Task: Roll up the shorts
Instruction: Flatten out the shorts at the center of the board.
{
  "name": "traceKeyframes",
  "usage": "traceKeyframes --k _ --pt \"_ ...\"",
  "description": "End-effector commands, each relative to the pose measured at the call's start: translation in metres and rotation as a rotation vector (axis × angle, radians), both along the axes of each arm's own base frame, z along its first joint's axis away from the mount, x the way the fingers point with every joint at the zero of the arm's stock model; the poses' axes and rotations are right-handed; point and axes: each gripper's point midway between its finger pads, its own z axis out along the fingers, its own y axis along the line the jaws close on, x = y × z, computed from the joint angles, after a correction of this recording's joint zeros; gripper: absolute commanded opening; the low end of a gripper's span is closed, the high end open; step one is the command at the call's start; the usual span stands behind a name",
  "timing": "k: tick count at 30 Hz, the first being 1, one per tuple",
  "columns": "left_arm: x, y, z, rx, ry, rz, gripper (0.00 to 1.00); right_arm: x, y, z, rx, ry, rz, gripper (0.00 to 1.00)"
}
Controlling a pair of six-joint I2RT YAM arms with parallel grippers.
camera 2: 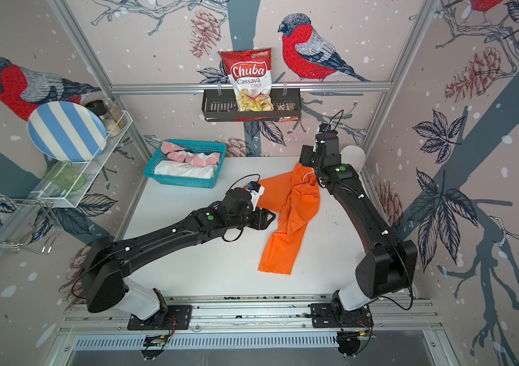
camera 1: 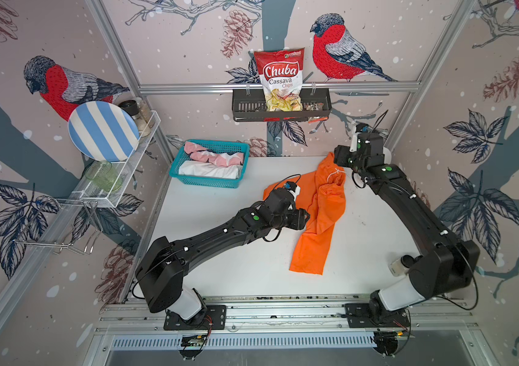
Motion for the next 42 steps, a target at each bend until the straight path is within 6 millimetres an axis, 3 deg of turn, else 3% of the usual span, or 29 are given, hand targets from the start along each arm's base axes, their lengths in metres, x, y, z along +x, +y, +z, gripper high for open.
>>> traceKeyframes --k 1,4,9,11,15,20,24,28,30,35,38,42 --pt "-0.019 0.012 -0.045 0.08 0.129 -0.028 0.6 -0.018 -0.007 -0.039 0.022 0.109 0.008 0.72" --pt "-0.049 0.006 -0.081 0.108 0.218 -0.125 0.62 -0.013 -0.004 -0.071 0.004 0.193 0.03 0.72" --pt "-0.086 -0.002 -0.123 0.164 0.299 -0.223 0.67 0.018 0.004 -0.118 0.004 0.351 0.004 0.72" --pt "-0.091 -0.002 -0.136 0.166 0.328 -0.229 0.68 0.028 0.01 -0.138 -0.011 0.403 -0.004 0.73" --pt "-0.098 0.002 -0.157 0.202 0.373 -0.236 0.68 0.043 -0.007 -0.165 -0.066 0.452 -0.121 0.78" --pt "-0.109 0.002 -0.169 0.234 0.393 -0.266 0.67 0.04 -0.018 -0.184 -0.014 0.504 -0.144 0.79" --pt "-0.117 0.0 -0.176 0.247 0.409 -0.289 0.58 0.031 -0.022 -0.196 0.007 0.518 -0.151 0.8" --pt "-0.121 -0.001 -0.184 0.271 0.424 -0.293 0.36 0.03 -0.016 -0.209 0.109 0.536 -0.115 0.74" --pt "-0.121 -0.001 -0.183 0.274 0.424 -0.291 0.25 0.032 -0.015 -0.208 0.146 0.528 -0.108 0.61" --pt "-0.107 0.007 -0.172 0.314 0.359 -0.232 0.0 0.047 -0.017 -0.181 0.171 0.451 -0.105 0.03" --pt "-0.085 0.023 -0.156 0.354 0.298 -0.168 0.0 0.063 -0.013 -0.145 0.18 0.371 -0.08 0.0" --pt "-0.015 0.064 -0.093 0.413 0.127 0.021 0.0 0.083 -0.005 -0.069 0.221 0.219 -0.037 0.0"
